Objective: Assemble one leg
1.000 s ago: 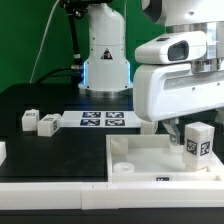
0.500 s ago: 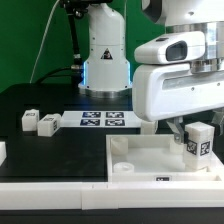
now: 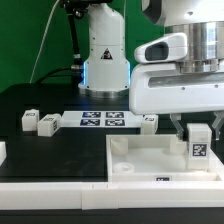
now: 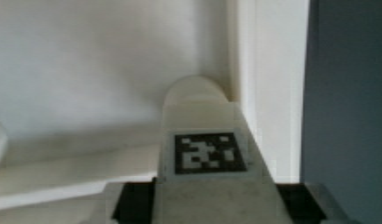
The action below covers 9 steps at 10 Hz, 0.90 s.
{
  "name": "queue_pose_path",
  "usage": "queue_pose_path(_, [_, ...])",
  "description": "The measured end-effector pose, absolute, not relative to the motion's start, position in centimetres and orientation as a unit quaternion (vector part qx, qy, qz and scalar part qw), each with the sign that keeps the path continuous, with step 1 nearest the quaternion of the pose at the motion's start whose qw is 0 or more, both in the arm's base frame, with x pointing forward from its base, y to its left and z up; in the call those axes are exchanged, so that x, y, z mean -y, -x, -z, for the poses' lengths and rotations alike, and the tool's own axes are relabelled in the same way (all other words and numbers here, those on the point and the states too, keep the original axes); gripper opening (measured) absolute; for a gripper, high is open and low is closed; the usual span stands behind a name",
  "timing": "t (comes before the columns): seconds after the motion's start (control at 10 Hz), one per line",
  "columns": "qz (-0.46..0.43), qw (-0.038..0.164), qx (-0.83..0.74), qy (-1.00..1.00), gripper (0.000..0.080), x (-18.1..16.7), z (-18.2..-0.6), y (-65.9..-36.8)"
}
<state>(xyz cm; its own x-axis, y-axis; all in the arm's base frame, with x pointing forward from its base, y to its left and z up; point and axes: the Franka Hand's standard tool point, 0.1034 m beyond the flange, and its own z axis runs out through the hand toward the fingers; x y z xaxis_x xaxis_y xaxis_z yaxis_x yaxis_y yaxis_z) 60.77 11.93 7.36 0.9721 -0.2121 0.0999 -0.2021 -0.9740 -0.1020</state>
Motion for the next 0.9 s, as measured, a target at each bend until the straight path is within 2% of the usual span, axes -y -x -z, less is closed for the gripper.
queue_pose_path(0.5, [0.03, 0.072, -0.47, 0.879, 0.0291, -12.27, -7.12, -60.58])
queue_pose_path(0.8, [0.012, 0.079, -0.554, 0.829, 0.0291, -12.36, -7.23, -60.61])
queue_pose_path(0.9, [0.015, 0.078, -0.524, 0.848, 0.0366, -12.37, -7.23, -60.61])
